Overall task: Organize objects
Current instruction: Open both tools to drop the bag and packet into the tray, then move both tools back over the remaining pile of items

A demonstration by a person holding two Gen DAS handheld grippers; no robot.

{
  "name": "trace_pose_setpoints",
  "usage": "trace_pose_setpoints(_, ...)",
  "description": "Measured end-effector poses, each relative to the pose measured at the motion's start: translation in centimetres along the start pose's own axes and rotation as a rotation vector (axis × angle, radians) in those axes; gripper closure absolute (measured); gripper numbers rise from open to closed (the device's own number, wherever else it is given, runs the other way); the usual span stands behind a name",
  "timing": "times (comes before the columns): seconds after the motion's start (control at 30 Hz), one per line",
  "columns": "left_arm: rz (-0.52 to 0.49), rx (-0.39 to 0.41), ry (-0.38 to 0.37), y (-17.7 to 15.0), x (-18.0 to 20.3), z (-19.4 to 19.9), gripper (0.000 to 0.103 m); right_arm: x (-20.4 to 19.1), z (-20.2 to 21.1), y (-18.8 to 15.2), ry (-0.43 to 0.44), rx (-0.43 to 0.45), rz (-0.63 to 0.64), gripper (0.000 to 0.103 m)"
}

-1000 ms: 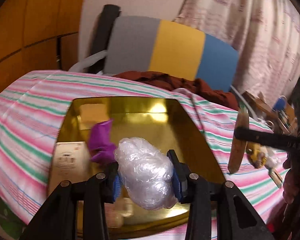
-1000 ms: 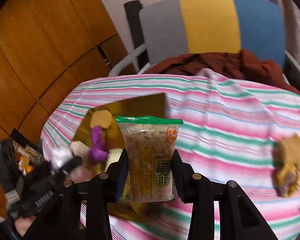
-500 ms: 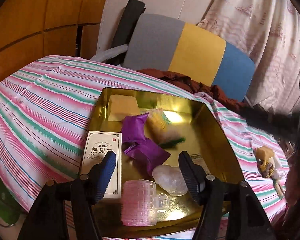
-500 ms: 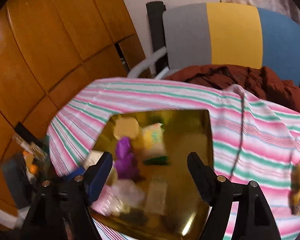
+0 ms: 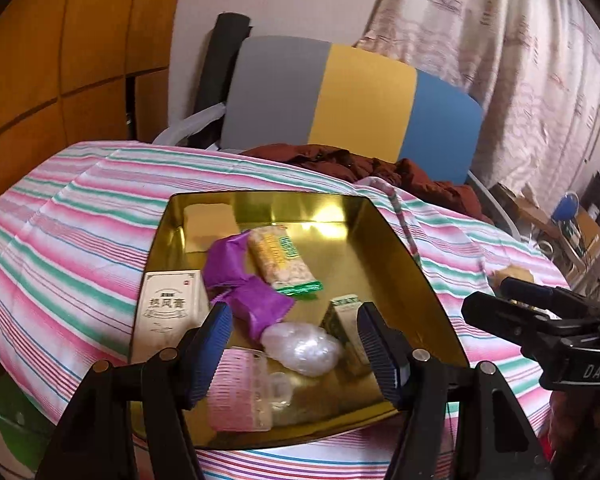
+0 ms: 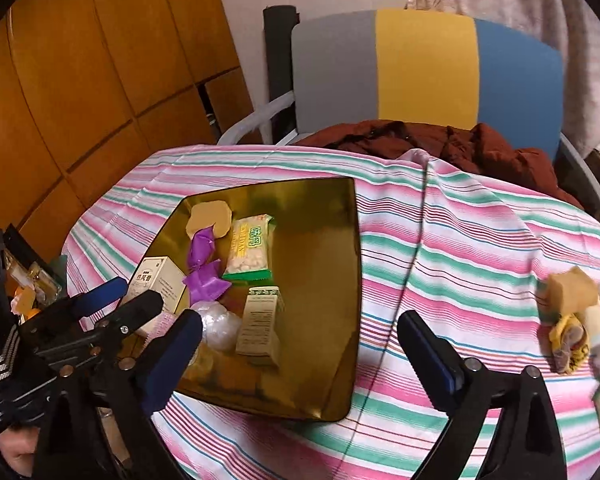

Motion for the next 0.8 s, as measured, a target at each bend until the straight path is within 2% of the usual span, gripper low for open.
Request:
trace_pose_setpoints(0.17,-0.069,0.015,-0.013,-0.2,2.0,0.6,0.038,0.7,0.5,-0.5,-0.033,0.008,-0.011,0.004)
trace_pose_setpoints(0.37,-0.142,-0.002,-0.02,-0.5,4.1,0.4,0.038,2.2,0.5,-1.4,-0.068,-0.007,-0.03,0.002)
trace_pose_setpoints(0.8,-0.26,-0.047,-0.083,-1.5,8.6,-0.2,0.038,11.3,3.0,-3.8,-0.222,-0.023,-0.19,0.001)
Point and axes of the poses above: each gripper's, at about its wrist camera, not at the fingertips, and z roughly against the way its jaws point, x to its right, y to its top, the point moved 1 cm from there along -z, roughly the way its jaws point, and after that the axes turned 1 degree about -y, right-handed, at the moved point
